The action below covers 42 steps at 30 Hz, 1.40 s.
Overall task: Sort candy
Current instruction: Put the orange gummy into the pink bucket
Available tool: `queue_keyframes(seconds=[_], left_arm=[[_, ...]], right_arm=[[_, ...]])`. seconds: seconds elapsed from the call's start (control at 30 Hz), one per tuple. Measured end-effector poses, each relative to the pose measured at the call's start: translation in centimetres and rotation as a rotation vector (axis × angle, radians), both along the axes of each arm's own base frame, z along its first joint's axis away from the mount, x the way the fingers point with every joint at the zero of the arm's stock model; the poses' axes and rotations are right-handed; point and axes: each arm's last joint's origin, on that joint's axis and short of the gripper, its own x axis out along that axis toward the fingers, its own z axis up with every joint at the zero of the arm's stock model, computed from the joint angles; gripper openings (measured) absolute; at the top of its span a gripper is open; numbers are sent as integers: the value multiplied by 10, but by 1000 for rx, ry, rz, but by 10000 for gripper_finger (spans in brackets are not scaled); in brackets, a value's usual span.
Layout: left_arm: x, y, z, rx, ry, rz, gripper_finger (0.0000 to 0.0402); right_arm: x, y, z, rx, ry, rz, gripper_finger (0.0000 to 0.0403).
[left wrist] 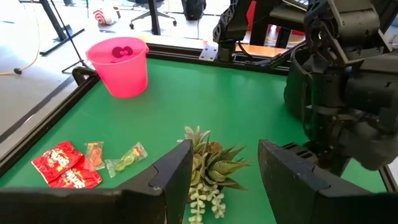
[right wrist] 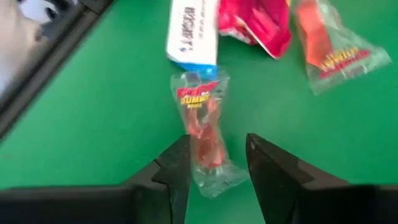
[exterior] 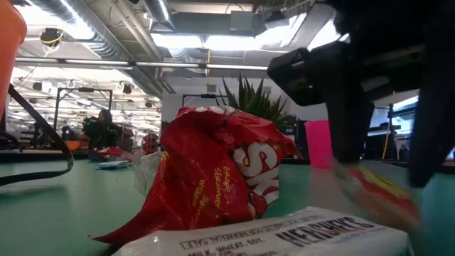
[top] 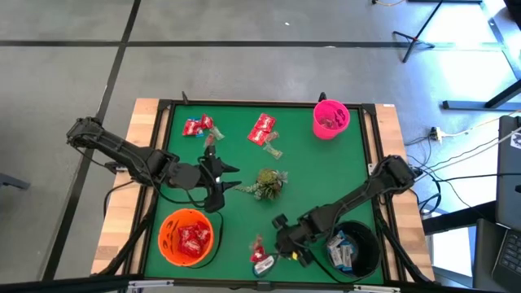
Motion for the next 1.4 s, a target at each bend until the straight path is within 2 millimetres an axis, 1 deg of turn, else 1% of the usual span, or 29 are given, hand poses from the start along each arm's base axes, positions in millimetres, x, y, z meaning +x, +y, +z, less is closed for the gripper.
queue_keyframes(seconds=[0.2, 0.37, 0.5, 0.57, 0.63, 0.7, 0.83, 0.9, 1.0, 1.13, 1.23, 1.3, 1.4], left_arm=[[0, 0, 0, -15, -4, 6, 172], [0, 0, 0, -16, -4, 7, 172], [0, 0, 0, -15, -4, 7, 172], [0, 0, 0, -16, -4, 7, 172], [0, 0, 0, -15, -4, 7, 172], [0, 0, 0, -16, -4, 7, 172], [0, 0, 0, -17, -4, 7, 172], [0, 0, 0, -18, -4, 8, 172], [0, 0, 0, -18, -4, 8, 172], [0, 0, -1, -14, 5, 7, 172], [-1, 0, -2, -9, 17, 8, 172], [-1, 0, -2, -9, 18, 8, 172], [-1, 1, -2, -6, 24, 8, 172]], right_arm=[[-2, -3, -2, -83, -7, -3, 111], [-4, -6, -4, -134, 7, -2, 61], [-2, -9, -3, -135, 10, -22, 14], [0, -12, 1, -133, 14, -40, 5], [4, -14, 10, -134, 16, -56, 10], [9, -15, 25, -142, 8, -70, 12], [16, -23, 57, -196, 24, -93, 3], [17, -28, 72, -223, 28, -106, 4], [16, -38, 97, -202, -19, -130, 3], [9, -57, 123, -174, -66, -173, 2], [0, -76, 140, -155, -103, -217, 1], [-8, -91, 147, -151, -118, -252, 1], [-22, -115, 150, -157, -137, -319, 1]])
